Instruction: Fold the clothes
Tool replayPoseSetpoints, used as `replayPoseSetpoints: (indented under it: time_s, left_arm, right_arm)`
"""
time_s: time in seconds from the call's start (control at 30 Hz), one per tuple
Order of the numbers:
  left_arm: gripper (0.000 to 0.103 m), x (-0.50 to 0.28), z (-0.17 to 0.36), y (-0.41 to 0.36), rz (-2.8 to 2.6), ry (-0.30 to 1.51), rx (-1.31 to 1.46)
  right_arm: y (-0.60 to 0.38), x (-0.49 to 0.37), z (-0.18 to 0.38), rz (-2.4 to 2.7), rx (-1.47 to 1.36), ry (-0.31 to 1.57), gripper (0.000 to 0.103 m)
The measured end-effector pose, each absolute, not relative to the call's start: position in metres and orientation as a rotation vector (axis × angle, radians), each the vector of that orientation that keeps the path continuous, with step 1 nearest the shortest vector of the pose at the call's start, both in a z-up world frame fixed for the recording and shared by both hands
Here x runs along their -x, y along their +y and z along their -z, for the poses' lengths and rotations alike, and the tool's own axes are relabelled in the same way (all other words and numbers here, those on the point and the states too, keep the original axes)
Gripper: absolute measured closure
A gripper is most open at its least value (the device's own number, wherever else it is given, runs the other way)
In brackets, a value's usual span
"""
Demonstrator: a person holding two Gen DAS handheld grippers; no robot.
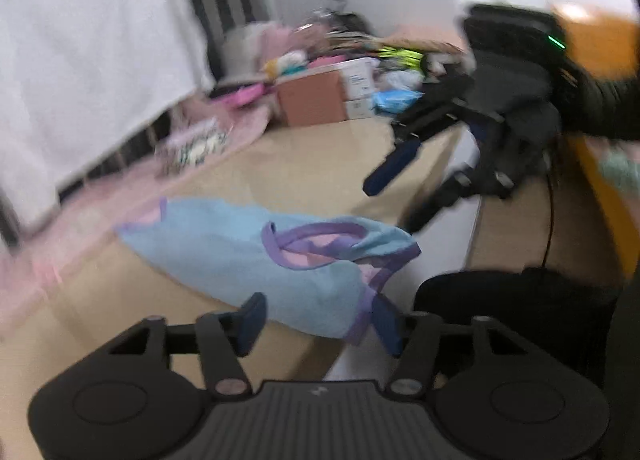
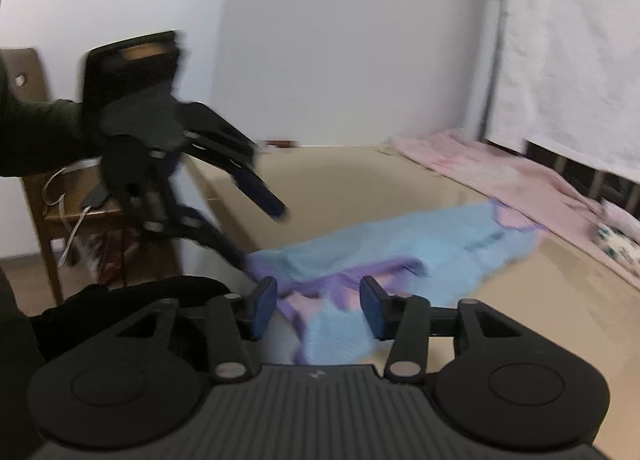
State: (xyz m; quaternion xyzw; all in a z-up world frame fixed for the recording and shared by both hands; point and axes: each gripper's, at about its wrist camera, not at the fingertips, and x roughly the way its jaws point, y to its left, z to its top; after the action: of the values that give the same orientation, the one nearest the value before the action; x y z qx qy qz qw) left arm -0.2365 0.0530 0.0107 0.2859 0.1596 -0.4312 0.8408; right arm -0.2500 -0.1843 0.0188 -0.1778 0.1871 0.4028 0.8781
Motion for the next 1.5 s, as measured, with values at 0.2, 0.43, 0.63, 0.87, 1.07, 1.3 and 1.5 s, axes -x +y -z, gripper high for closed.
replayPoseSetpoints:
  time_s: [0.2,0.43,0.63,0.87,1.07,1.3,1.5]
  left_arm:
    - [0.051,0.229,0.015,0.026,0.961,0.322,-0.775]
    - [0.090,0.219,0.007,0.030,0.938,0.404,-0.724]
    - [0.097,0.219,-0.030,0.035,1.107,0.533,-0.582]
    - [0.096,0.117,-0.078,0.048,1.069,0.552,-0.331]
    - [0.066,0.007,-0.045,0.043,0.732,0.739,0.015]
    - [0.031,0.054,-0.046,0.080,0.594,0.678,0.152]
    - [0.051,0.071,-0.027,0.072,0.622,0.704,0.229]
  right_arm:
    - [-0.148,0.253,0.017,-0.834,0.734,0.330,0.057]
    - [-0.143,0.250,0.015,-0.839,0.739,0.371,0.086]
    - [-0.162,0.244,-0.020,-1.004,0.579,0.495,0.092]
    - [-0.194,0.169,-0.072,-1.074,0.450,0.517,0.092]
    - [-0.181,0.034,-0.059,-0.850,0.322,0.617,0.066]
    - [-0.215,0.065,-0.046,-0.737,0.067,0.619,0.058]
    - [-0.232,0.088,-0.032,-0.648,-0.109,0.617,0.059]
